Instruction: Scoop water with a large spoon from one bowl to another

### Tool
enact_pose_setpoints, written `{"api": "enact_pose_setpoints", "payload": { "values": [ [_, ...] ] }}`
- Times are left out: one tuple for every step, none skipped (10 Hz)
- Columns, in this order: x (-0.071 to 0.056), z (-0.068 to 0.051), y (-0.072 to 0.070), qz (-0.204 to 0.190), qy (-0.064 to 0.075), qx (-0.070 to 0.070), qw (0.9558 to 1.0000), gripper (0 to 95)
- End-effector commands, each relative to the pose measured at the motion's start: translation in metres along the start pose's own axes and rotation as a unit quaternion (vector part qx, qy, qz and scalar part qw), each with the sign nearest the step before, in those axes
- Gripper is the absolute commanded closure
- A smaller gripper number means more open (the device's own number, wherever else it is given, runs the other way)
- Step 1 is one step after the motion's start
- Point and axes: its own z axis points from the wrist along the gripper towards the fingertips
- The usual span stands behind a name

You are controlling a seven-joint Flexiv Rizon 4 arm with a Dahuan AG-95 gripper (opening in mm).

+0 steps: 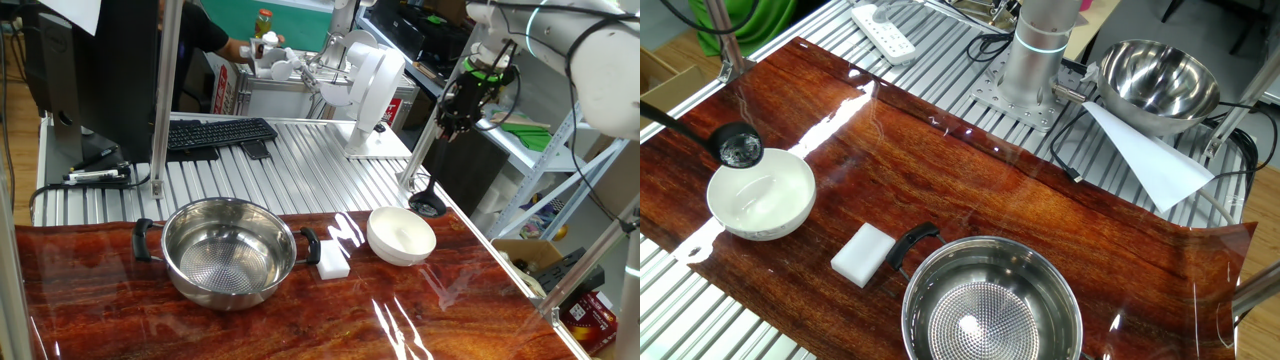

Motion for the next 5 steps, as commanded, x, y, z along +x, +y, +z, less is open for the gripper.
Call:
{"api": "enact_pose_setpoints", "payload": {
  "values": [
    [0.0035,0.0028,0.0017,0.004,-0.003,0.001,1.0,95.0],
    [0.0035,0.0026,0.0029,0.003,-0.005,0.004,1.0,95.0],
    [0.0035,0.0026,0.0029,0.002,-0.003,0.002,1.0,95.0],
    [0.0035,0.0027,0.003,0.002,-0.002,0.002,1.0,95.0],
    [0.0035,0.003,0.003,0.002,-0.002,0.001,1.0,95.0]
  ]
}}
